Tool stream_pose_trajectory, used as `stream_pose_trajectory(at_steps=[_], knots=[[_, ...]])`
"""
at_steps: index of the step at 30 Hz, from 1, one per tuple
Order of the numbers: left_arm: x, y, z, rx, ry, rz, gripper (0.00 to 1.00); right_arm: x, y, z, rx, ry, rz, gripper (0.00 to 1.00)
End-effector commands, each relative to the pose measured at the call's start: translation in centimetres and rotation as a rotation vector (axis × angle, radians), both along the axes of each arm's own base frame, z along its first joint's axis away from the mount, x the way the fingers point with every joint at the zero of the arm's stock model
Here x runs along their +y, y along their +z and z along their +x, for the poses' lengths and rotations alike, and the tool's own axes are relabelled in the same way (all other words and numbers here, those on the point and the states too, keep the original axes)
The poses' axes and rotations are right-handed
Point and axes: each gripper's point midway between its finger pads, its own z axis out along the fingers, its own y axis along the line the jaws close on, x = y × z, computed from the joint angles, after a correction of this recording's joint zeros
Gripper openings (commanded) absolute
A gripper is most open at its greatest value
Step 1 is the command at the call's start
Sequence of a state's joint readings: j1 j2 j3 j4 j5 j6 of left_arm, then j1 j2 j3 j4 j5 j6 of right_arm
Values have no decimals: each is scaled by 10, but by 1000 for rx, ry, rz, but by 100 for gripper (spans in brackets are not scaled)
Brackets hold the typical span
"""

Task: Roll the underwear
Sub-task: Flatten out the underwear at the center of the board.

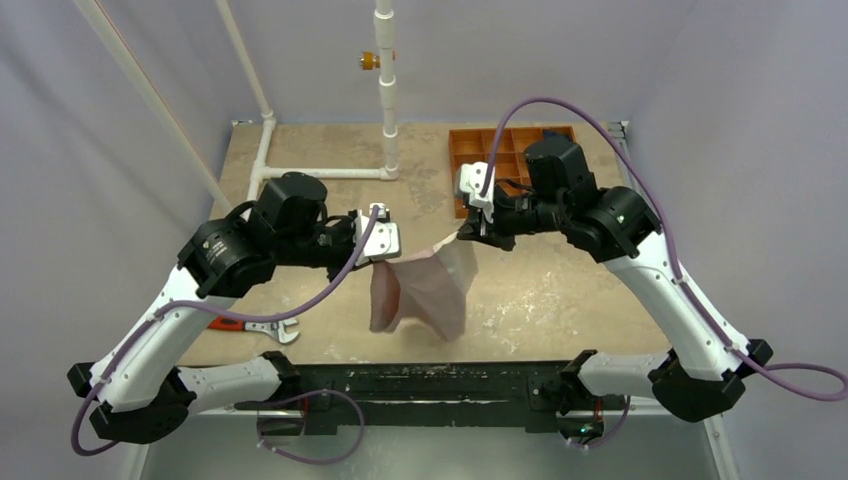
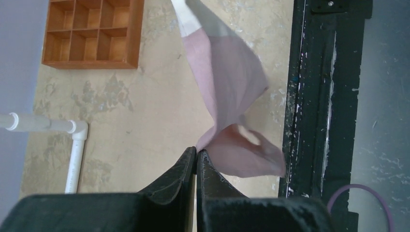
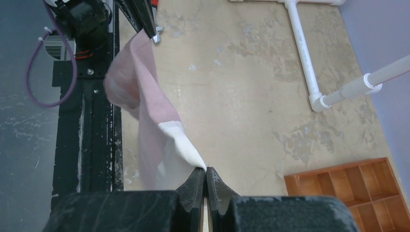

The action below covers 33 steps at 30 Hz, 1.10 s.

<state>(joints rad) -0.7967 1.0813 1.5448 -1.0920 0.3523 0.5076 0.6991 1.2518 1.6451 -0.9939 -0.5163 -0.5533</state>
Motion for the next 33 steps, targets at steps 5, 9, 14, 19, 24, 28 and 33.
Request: stream_pose_trajectory(at_steps=[5, 9, 14, 19, 24, 28, 33], knots=[[15, -3, 14, -68, 75, 68, 0, -9, -1, 25, -42, -142, 1, 0], [20, -47, 53, -74, 139, 184, 0, 0, -57, 60, 31, -222, -120, 0], [49, -109, 113, 67, 279, 266, 0, 28, -134, 110, 141, -277, -217, 0], [82, -177, 160, 180, 416, 360, 0, 61, -188, 180, 213, -354, -253, 0], [105, -204, 196, 227, 559, 346, 0, 77, -230, 232, 255, -415, -262, 6], [111, -218, 210, 237, 622, 371, 0, 79, -240, 250, 261, -446, -226, 18], [125, -223, 222, 234, 758, 400, 11, 66, -223, 256, 240, -499, -171, 41]])
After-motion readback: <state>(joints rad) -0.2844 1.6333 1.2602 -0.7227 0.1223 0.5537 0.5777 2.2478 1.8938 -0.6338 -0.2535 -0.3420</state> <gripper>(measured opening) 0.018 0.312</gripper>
